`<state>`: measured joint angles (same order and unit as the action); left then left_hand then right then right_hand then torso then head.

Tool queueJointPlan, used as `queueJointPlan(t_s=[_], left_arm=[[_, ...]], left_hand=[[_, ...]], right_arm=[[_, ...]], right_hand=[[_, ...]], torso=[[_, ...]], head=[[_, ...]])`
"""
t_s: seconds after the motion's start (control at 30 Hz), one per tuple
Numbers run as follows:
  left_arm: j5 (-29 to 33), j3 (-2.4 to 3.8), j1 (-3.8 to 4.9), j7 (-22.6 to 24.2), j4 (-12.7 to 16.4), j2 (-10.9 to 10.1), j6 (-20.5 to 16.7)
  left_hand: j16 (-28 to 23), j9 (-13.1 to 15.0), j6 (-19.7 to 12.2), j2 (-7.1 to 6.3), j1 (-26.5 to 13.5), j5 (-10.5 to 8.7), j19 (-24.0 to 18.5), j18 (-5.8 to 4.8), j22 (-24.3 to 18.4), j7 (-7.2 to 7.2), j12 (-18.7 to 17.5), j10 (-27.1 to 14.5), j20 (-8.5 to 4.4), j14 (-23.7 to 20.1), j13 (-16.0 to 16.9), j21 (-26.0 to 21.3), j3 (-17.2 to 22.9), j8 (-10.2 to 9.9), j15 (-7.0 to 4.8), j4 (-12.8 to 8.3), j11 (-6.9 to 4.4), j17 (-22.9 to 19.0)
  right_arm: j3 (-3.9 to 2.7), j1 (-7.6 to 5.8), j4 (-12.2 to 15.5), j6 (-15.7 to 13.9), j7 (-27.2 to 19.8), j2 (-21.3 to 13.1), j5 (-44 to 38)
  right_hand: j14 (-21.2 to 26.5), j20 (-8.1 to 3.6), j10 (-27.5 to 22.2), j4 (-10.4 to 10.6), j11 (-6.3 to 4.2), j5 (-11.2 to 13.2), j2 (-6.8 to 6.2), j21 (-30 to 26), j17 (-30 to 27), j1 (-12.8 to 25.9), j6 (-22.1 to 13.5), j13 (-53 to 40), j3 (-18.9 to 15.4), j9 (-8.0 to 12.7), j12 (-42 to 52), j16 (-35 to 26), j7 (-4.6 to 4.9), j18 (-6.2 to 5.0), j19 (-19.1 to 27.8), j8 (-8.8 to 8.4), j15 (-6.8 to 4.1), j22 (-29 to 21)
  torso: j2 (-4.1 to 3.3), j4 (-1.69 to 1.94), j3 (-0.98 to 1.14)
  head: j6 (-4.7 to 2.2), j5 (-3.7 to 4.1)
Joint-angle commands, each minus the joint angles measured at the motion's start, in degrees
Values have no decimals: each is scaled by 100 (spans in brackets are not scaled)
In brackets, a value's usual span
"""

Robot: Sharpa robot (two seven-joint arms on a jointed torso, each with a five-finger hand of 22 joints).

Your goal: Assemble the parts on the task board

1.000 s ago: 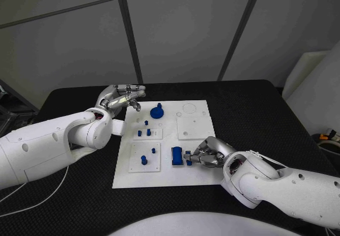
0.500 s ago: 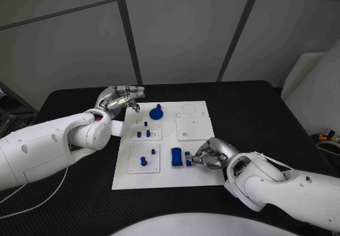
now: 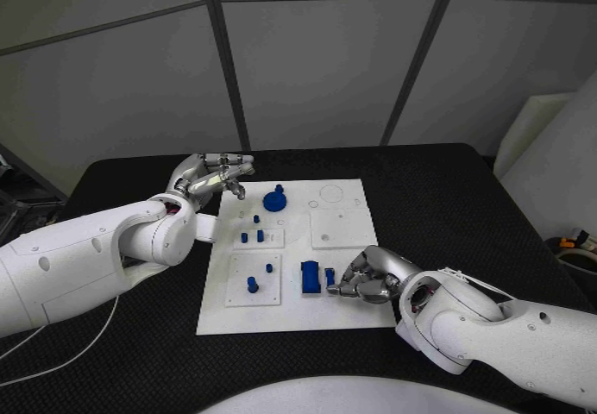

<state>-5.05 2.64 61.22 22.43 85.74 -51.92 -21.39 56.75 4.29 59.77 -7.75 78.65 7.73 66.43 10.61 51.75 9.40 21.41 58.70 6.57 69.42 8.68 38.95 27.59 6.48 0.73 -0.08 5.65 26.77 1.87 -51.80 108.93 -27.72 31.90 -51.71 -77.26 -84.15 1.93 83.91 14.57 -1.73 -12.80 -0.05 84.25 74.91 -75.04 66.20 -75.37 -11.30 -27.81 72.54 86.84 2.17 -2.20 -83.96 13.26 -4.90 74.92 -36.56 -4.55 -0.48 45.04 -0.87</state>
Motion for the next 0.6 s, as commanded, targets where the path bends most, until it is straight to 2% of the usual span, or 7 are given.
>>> queueJointPlan(t_s=[0.03, 0.13, 0.3, 0.47, 0.6], left_arm=[[7, 4, 3, 9, 1, 7, 58], [7, 4, 2, 10, 5, 7, 59], [7, 4, 1, 12, 15, 4, 59], [7, 4, 1, 13, 25, 0, 57], [7, 4, 1, 12, 31, -3, 55]], left_hand=[[7, -10, -49, 28, -40, -7, -26, -20, -6, 3, 28, -51, -5, -42, -2, -31, -43, -29, 15, -1, -7, -6], [7, -10, -49, 28, -40, -7, -26, -20, -6, 3, 28, -51, -5, -42, -2, -31, -43, -29, 15, -1, -7, -6], [7, -10, -49, 28, -40, -7, -26, -20, -6, 3, 28, -51, -5, -42, -2, -31, -43, -29, 15, -1, -7, -6], [7, -10, -49, 28, -40, -7, -26, -20, -6, 3, 28, -51, -5, -42, -2, -31, -43, -29, 15, -1, -7, -6], [7, -10, -49, 28, -40, -7, -26, -20, -6, 3, 28, -51, -5, -42, -2, -31, -43, -29, 15, -1, -7, -6]], right_arm=[[1, -4, -8, 184, -123, 3, -42], [1, -4, -49, 200, -106, 18, -42], [1, -4, -163, 181, -64, 62, -47], [0, -4, -313, 135, -76, 119, 11], [0, -4, -416, 135, -86, 172, 46]], right_hand=[[-463, -38, 102, -40, -10, 30, -1, -17, 913, -64, -9, -320, 2, -7, -18, -11, 14, 18, -34, 6, -21, 883], [-463, -37, 102, -43, -10, 34, 7, -18, 912, -73, -8, -319, 3, -8, -20, -12, 13, 17, -32, 7, -21, 881], [-465, -39, 104, -91, -19, 44, 96, -16, 920, -212, -2, -325, 36, -25, -15, -8, 1, 18, -36, 10, -25, 886], [-467, -41, 109, -51, -21, 3, 189, -13, 931, -204, 12, -332, 36, -38, -6, -2, -2, 19, -40, 18, -28, 891], [-468, -43, 111, -42, -26, -38, 216, -9, 933, -213, 17, -336, 33, -45, -3, -1, -9, 21, -44, 22, -30, 895]], torso=[[-2, -3, -3], [-12, 3, -3], [-10, 7, -2], [-14, 10, -4], [-16, 5, 3]], head=[[-2, 7], [-4, 6], [2, 0], [6, 6], [17, -10]])
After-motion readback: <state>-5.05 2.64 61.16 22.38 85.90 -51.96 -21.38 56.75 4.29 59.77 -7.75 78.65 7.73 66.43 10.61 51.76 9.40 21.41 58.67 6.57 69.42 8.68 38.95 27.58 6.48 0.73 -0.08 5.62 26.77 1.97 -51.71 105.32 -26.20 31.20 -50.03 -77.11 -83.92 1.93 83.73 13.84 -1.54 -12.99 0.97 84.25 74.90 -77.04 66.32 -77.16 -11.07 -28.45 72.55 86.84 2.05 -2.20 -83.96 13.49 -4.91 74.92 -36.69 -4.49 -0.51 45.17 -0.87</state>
